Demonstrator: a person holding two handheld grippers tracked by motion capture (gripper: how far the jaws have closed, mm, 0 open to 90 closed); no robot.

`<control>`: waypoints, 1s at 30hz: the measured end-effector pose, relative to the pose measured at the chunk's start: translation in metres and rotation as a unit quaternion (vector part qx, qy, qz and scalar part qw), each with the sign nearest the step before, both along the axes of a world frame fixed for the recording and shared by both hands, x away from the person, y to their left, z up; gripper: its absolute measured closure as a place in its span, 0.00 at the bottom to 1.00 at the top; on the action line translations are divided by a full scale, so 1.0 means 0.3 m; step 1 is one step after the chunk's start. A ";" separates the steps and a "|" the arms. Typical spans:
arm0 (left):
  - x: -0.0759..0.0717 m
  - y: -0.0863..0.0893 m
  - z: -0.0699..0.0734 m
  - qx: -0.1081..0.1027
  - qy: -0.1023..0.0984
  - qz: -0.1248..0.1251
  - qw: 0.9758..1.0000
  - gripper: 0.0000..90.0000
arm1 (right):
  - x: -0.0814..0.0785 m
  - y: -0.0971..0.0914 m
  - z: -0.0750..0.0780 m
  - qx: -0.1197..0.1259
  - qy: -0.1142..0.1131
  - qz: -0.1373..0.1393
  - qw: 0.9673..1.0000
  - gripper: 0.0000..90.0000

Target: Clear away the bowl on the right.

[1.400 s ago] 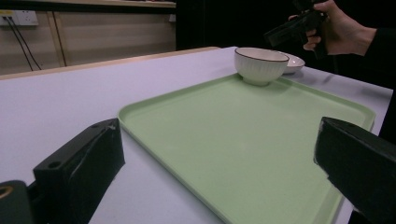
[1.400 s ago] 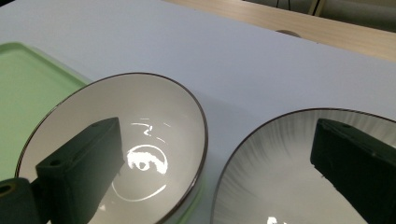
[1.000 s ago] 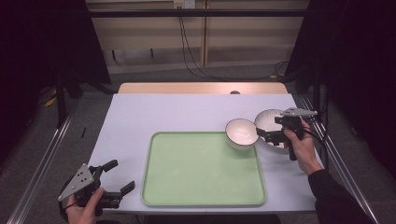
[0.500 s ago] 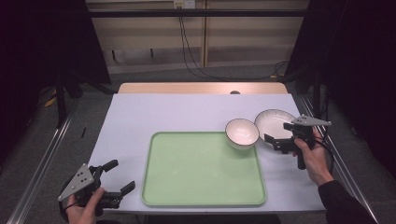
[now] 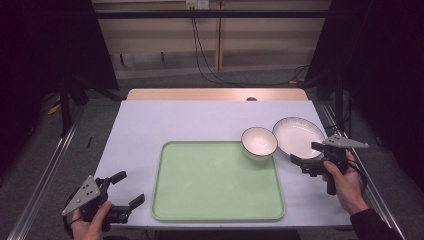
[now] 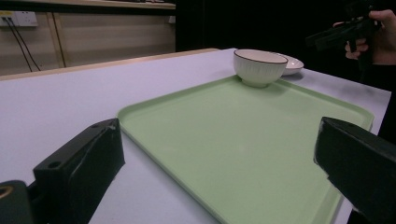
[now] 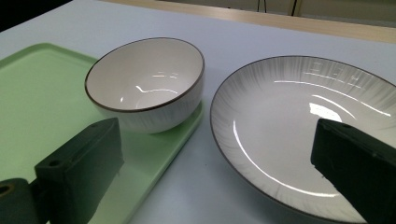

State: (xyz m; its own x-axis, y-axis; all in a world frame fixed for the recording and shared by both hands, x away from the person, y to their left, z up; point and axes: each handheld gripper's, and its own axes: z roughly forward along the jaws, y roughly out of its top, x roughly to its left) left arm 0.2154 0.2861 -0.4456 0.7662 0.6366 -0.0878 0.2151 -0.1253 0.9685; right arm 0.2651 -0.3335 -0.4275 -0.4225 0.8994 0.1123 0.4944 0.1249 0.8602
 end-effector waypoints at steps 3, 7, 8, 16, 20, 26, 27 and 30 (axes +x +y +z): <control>0.000 0.000 0.000 0.001 0.000 0.000 1.000 0.02 | -0.031 -0.005 -0.010 0.004 -0.003 0.004 1.000 0.02; -0.001 -0.002 0.000 -0.005 0.001 0.002 1.000 0.02 | -0.062 -0.013 -0.026 0.002 -0.007 -0.001 1.000 0.02; -0.001 -0.002 0.000 -0.006 0.001 0.002 1.000 0.02 | -0.070 -0.013 -0.027 0.006 -0.007 -0.003 1.000 0.02; -0.001 -0.002 0.000 -0.008 0.002 0.003 1.000 0.02 | -0.128 -0.036 -0.012 0.013 -0.021 -0.010 1.000 0.02; -0.002 -0.001 0.001 -0.009 0.000 -0.003 1.000 0.02 | -0.161 -0.046 -0.019 0.012 -0.024 -0.012 1.000 0.02; -0.005 -0.003 0.002 -0.005 -0.001 0.000 1.000 0.02 | -0.213 -0.049 -0.040 0.006 -0.021 -0.008 1.000 0.01; -0.004 -0.002 0.002 -0.007 -0.001 -0.002 1.000 0.02 | -0.218 -0.050 -0.044 0.000 -0.021 -0.007 1.000 0.01; -0.006 0.000 0.001 -0.007 0.001 0.003 1.000 0.02 | -0.230 -0.053 -0.052 0.001 -0.019 -0.008 1.000 0.01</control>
